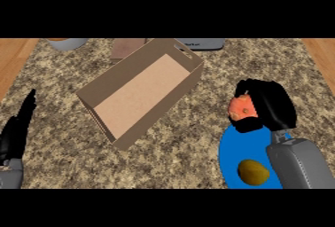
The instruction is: Pick the squash from the plate and place it in the cardboard box
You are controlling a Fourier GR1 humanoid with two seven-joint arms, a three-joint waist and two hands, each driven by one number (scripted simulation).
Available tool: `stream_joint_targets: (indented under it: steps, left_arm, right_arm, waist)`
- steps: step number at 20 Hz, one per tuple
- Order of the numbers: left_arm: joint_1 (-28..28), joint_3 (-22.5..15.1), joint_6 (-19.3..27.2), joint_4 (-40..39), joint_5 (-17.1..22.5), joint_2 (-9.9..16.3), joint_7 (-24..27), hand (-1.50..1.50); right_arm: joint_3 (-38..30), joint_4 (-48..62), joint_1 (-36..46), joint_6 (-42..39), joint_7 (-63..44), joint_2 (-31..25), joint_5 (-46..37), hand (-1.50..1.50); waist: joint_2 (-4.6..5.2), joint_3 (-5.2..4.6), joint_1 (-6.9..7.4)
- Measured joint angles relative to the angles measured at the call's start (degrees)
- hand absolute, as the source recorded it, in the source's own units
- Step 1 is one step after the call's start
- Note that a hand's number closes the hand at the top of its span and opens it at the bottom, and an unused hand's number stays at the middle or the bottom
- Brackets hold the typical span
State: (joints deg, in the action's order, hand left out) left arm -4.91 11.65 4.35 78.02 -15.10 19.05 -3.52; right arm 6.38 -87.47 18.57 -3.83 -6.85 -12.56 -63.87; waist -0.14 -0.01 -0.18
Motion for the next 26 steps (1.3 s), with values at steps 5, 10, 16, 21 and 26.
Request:
stream_joint_targets:
  steps: [5,10,16,21,26]
  left_arm:
    - [-1.2,0.6,-0.7,-1.1,0.3,0.5,0.0,0.00]
    - [-1.0,0.6,-1.0,-0.8,0.0,0.2,0.2,0.00]
    - [-2.1,0.2,-1.0,-0.8,-0.5,-0.1,-0.4,0.00]
    - [-0.9,0.1,-1.3,0.0,-0.5,-0.4,0.7,0.00]
    - [-2.9,-0.5,-0.9,-1.3,-1.2,-1.0,0.7,0.00]
  right_arm:
    - [1.5,-5.1,3.3,0.2,0.9,2.0,0.6,1.50]
    - [2.4,-5.8,8.9,-3.9,-0.9,6.0,3.1,1.50]
    - [3.5,1.5,20.7,-2.8,-8.6,11.0,8.7,1.50]
    - [4.9,12.5,30.3,3.9,-13.8,12.1,15.1,1.50]
    - [4.1,27.4,39.7,10.1,-13.7,12.4,22.3,1.50]
  waist:
    - [0.05,0.00,0.13]
    - [0.08,-0.01,0.37]
    - [0.23,-0.01,1.08]
    - [0.35,-0.01,1.81]
    - [0.66,-0.02,2.52]
